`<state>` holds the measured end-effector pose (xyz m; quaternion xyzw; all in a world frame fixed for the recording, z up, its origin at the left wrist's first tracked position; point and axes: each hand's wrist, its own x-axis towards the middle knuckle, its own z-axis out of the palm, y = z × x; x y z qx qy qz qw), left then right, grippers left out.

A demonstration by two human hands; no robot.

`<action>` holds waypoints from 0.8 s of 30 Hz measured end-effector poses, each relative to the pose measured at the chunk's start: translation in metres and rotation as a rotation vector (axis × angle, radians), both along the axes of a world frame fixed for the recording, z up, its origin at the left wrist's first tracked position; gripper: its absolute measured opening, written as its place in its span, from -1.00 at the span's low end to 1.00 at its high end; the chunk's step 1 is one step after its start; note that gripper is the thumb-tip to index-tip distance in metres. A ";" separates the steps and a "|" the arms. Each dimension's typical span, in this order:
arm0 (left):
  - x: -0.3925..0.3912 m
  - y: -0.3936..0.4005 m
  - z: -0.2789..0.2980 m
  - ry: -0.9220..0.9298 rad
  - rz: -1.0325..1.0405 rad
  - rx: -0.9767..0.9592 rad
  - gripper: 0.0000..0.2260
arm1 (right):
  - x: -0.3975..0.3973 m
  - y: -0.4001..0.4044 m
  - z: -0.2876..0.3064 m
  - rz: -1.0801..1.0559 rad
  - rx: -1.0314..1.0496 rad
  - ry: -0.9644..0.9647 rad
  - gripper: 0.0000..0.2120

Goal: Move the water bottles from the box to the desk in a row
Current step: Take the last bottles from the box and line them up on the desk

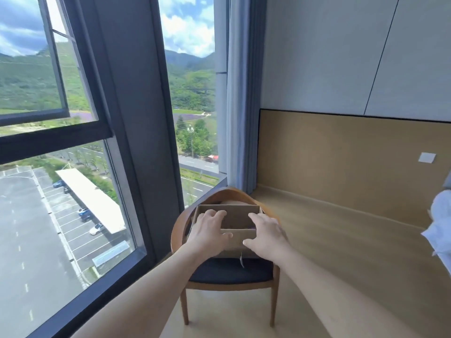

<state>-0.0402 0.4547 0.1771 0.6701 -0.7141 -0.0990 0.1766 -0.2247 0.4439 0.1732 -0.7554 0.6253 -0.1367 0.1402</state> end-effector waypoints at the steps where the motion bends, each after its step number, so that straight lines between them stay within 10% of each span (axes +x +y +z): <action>1: 0.009 -0.021 0.003 -0.002 -0.011 -0.002 -0.38 | 0.009 -0.019 0.001 -0.015 0.010 -0.001 -0.22; 24: 0.092 -0.374 -0.092 -0.014 -0.057 0.177 -0.44 | 0.101 -0.355 -0.115 -0.089 0.255 -0.020 -0.26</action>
